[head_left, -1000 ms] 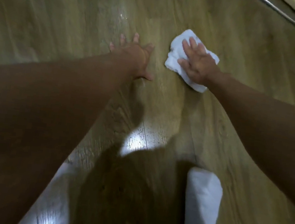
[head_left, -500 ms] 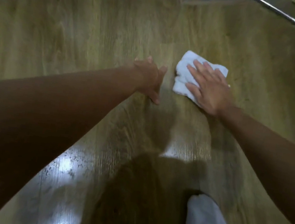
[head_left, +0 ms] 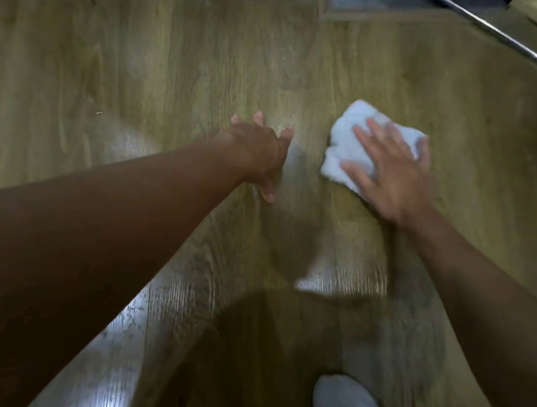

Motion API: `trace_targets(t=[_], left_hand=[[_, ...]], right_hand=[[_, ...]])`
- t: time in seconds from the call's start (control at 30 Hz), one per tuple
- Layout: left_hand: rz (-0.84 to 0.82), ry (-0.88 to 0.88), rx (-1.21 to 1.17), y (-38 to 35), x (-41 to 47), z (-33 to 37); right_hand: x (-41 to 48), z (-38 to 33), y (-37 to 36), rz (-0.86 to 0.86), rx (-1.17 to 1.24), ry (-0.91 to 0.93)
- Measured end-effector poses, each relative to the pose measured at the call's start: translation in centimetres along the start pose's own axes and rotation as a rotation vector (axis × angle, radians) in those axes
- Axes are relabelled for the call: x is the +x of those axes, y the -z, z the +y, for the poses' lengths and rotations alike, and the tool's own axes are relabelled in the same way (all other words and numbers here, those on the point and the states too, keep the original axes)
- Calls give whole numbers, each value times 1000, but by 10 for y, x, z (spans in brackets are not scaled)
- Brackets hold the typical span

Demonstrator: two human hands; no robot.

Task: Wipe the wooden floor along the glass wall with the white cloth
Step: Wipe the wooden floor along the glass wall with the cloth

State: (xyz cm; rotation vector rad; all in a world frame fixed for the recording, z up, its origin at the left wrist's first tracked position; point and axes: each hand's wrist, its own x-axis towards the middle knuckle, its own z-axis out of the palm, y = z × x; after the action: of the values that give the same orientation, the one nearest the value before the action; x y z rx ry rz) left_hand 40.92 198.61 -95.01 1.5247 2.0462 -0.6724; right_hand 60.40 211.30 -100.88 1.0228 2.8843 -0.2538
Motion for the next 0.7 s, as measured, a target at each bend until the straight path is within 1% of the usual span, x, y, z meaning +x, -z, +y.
trace_targets(t=[0.1,0.17,0.23,0.33,0.4,0.47,0.53,0.57,0.63,0.67,0.7], left_hand=[[19,1,-1,-1,2,0],[36,-10,9,-2,3,-1],[35,-16,16,-4,5,-3],[41,-84,-14,-7,5,-18],[68,-145,-47,-9,0,-36],[85,-139,-104,-17,-8,-58],[109,-106,-156,-31,-16,-80],[117,-95,-183,-37,-20,-88],[131,-85,-209,-46,-27,-98],[137,-79,-205,-50,-31,-102],[141,-73,-198,-54,-35,-105]], right_hand=[[33,5,0,9,81,-217],[58,-15,-1,13,95,-297],[70,-44,-4,-3,123,-263],[44,-77,-13,54,83,-83],[13,-74,-17,85,64,-9],[-9,-56,-18,69,96,20],[-3,-47,-18,78,135,-53],[8,-52,-17,98,157,-139],[41,-76,-16,100,211,-361],[59,-94,-15,75,236,-427],[73,-114,-15,40,247,-432]])
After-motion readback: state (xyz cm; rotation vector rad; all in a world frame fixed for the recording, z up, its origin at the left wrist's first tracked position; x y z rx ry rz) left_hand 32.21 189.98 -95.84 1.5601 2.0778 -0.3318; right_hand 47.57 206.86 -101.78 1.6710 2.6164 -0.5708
